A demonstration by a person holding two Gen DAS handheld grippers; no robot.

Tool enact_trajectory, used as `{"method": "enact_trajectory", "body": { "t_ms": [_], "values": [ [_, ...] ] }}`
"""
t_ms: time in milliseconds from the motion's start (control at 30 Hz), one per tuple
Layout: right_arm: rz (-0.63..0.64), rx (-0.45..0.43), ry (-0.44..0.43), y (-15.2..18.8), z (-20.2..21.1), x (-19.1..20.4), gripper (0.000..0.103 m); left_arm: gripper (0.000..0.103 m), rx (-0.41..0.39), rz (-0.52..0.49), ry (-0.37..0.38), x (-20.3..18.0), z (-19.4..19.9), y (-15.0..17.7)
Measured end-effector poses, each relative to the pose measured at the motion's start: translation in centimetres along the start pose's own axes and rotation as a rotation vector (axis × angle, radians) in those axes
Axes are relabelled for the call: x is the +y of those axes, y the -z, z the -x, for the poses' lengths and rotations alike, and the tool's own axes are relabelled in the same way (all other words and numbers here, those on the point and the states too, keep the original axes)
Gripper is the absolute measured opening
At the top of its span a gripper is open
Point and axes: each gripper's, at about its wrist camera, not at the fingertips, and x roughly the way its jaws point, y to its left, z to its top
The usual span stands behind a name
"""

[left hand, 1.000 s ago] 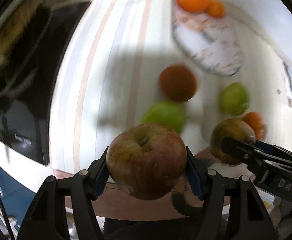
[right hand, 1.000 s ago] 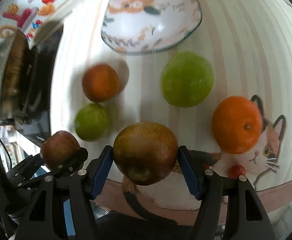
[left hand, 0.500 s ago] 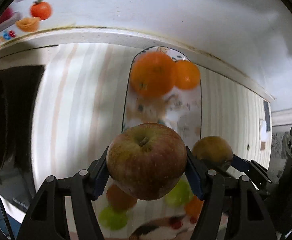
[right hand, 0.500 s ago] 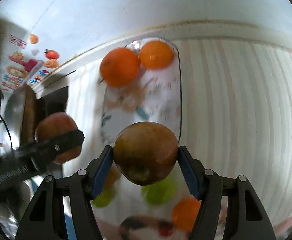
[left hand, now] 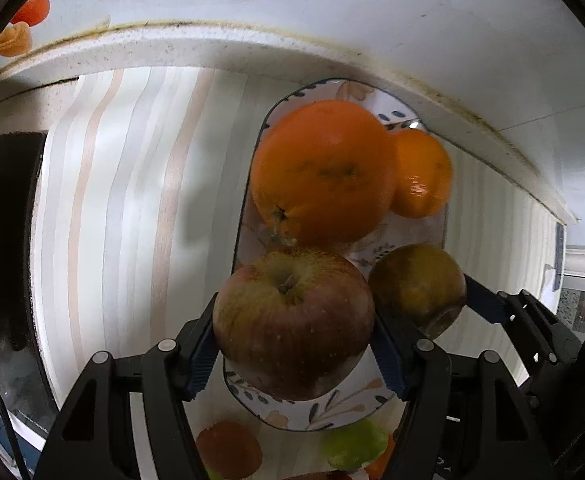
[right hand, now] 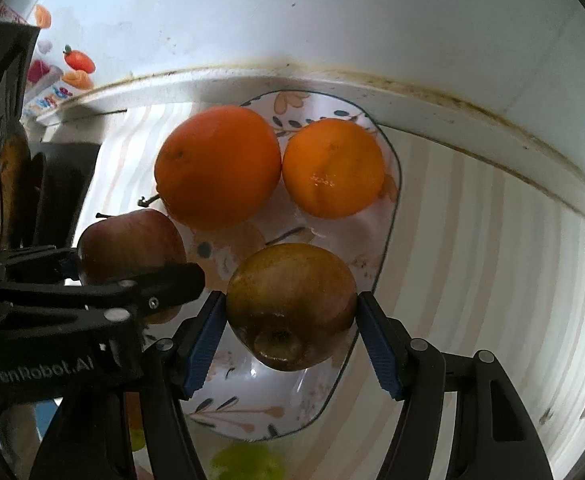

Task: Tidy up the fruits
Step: 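Place the red apple on the plate with the left tool while the right places the brown apple, then grasp the brown round fruit with the left tool while the right grasps the green apple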

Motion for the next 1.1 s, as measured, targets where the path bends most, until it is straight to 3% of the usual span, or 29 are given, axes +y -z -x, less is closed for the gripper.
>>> {"method": "enact_trajectory", "body": {
  "t_ms": [133,233,300,367,433,633,800,1100],
  "values": [
    [0.014,0.042,-0.019,-0.1,-0.8,-0.1,0.07,0.065,0.017,0.034,-0.031,0.5,-0.5,-0.1],
    [-0.027,0.031,-0.019,0.4,0.0,-0.8,0.096,0.07,-0.011,0.026,-0.028,0.9,0.4,0.1],
    [-0.064,0.018,-0.024,0.6,0.7,-1.3,0.096,0.072,-0.037,0.016,-0.023,0.9,1.4,0.2],
    [-0.102,0.004,-0.017,1.2,1.6,-1.7,0.096,0.083,-0.072,0.003,-0.034,0.8,2.7,0.3],
    [-0.131,0.004,0.007,1.6,2.2,-1.9,0.096,0.087,-0.1,-0.011,-0.048,1.0,4.0,0.6],
    [-0.216,-0.014,0.056,3.7,4.5,-1.5,0.096,0.087,-0.161,-0.047,-0.102,1.0,6.9,2.5],
    [-0.237,-0.034,0.095,5.7,6.2,0.0,0.096,0.087,-0.217,-0.081,-0.168,1.0,8.8,6.0],
    [-0.248,-0.128,0.139,10.2,11.5,2.0,0.096,0.087,-0.301,-0.114,-0.216,1.5,11.6,11.8]
  ]
}}
